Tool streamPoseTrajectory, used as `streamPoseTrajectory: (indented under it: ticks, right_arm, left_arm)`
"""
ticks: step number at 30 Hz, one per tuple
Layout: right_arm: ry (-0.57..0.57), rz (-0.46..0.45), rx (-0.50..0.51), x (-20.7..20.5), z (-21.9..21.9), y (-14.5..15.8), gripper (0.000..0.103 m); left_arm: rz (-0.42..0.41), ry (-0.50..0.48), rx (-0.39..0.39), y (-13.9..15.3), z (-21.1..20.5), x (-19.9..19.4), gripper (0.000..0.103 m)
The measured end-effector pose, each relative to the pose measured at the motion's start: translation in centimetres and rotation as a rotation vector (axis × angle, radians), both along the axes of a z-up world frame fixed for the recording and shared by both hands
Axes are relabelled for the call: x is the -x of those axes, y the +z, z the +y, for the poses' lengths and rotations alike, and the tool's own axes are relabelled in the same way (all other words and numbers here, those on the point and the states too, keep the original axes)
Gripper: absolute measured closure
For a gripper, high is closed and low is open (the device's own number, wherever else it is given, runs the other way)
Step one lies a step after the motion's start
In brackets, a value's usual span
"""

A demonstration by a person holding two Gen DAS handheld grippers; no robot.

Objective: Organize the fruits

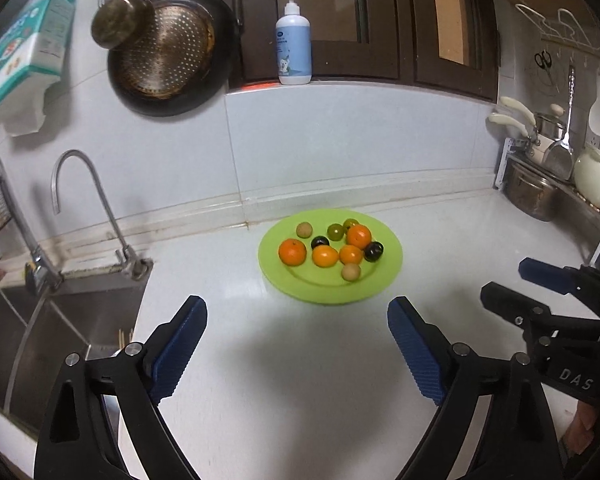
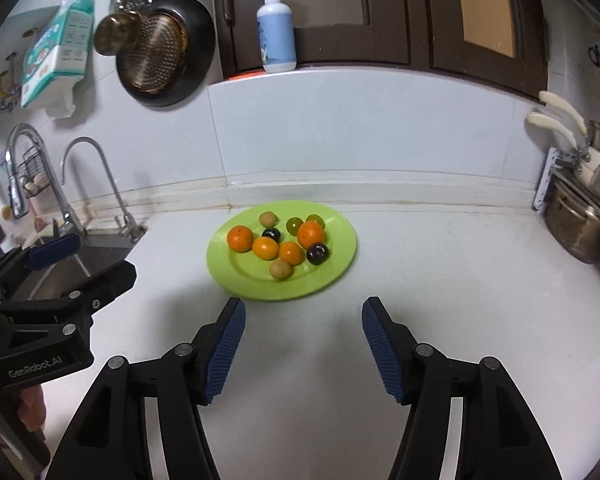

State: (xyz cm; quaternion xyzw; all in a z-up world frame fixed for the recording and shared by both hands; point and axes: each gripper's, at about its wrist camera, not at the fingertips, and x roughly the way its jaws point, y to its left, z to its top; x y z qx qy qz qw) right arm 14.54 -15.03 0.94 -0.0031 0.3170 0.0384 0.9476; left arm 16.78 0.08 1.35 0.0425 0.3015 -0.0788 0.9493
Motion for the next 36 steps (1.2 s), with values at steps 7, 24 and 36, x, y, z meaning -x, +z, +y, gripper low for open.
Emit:
streamPoseTrajectory:
  ticks: [7, 24, 36]
  right_arm:
    - [0.005, -0.025, 0.021, 4.4, -0.4, 1.3, 0.041]
    - [0.008, -0.06, 0.01, 12.7, -0.5, 2.3, 0.034]
    - [0.006, -0.07, 0.009, 15.1, -1.2, 2.3, 0.034]
  left_arm:
    - [-0.008, 0.028, 0.011, 0.5, -0.4, 4.8, 0.007]
    - [-0.088, 0.069, -0.023, 2.5, -0.4, 13.6, 0.001]
    - [-0.099, 0.087, -0.034, 2.8, -0.8, 15.8, 0.0]
